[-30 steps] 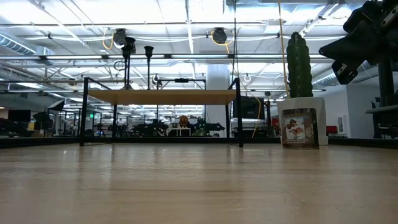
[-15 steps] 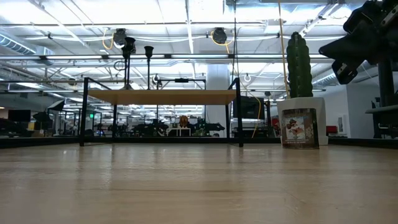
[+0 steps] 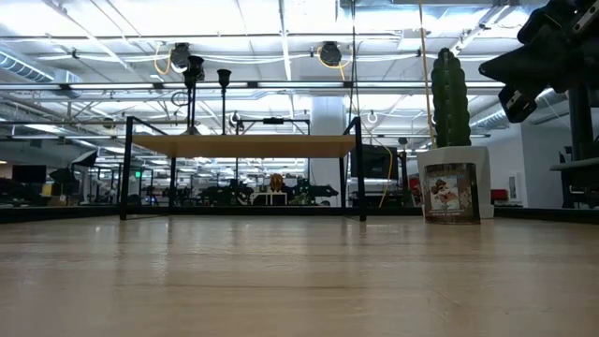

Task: Pick & Place candle stick holders
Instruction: Put the left orange scented candle on the shelf

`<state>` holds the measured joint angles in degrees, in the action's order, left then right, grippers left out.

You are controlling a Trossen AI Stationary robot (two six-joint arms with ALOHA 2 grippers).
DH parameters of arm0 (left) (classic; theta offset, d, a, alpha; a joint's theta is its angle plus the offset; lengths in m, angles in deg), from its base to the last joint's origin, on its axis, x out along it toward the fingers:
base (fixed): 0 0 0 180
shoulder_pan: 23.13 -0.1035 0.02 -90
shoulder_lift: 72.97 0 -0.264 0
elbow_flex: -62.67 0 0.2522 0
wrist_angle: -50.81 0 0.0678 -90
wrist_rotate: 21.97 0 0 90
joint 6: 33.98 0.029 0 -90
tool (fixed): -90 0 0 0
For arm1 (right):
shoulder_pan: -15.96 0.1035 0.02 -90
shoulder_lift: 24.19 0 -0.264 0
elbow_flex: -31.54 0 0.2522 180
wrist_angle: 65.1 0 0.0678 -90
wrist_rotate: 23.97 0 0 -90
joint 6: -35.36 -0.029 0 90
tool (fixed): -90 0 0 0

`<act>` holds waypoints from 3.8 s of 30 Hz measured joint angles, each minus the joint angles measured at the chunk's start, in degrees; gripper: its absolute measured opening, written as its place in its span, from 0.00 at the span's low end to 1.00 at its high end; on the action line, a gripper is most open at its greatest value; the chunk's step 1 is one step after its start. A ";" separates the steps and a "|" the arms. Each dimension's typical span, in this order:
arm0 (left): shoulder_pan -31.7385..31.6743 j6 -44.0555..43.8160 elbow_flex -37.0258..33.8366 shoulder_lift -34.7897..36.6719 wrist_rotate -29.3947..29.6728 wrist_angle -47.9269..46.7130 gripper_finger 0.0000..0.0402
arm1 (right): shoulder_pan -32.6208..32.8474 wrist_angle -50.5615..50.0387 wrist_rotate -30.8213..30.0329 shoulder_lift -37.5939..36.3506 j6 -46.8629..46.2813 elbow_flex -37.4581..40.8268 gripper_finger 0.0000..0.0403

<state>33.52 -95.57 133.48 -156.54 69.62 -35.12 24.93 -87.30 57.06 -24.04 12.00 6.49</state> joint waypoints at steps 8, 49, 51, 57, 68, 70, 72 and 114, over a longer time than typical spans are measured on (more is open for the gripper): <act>-0.18 1.02 -1.96 0.28 -1.03 6.93 0.58 | 0.02 0.10 0.00 0.01 -0.02 0.00 0.00; -18.35 -0.16 1.20 13.73 1.03 12.71 0.00 | 0.01 0.09 0.01 0.03 -1.62 0.00 0.00; -20.43 -0.05 2.47 14.66 1.73 12.43 0.00 | 0.01 0.12 0.01 0.03 -1.62 0.00 0.00; -26.78 4.87 6.80 14.53 1.60 12.47 0.00 | 0.01 0.56 0.00 0.02 -1.69 0.00 0.00; -36.80 11.51 12.90 12.53 1.51 13.90 0.00 | 0.00 10.04 0.18 0.60 -2.25 0.00 0.00; -38.24 13.02 13.90 12.15 1.53 15.58 0.00 | 0.00 13.29 0.69 1.44 -0.87 0.00 0.00; -39.58 14.00 14.77 11.49 1.49 17.67 0.00 | 0.02 16.76 1.81 3.02 1.19 0.00 0.00; -51.10 23.98 38.04 -9.05 4.02 18.22 0.00 | 0.13 23.96 12.25 55.14 14.03 -28.00 0.54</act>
<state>-17.58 -71.59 171.52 -165.59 73.64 -16.91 25.06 -63.33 69.31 31.10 26.04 -21.52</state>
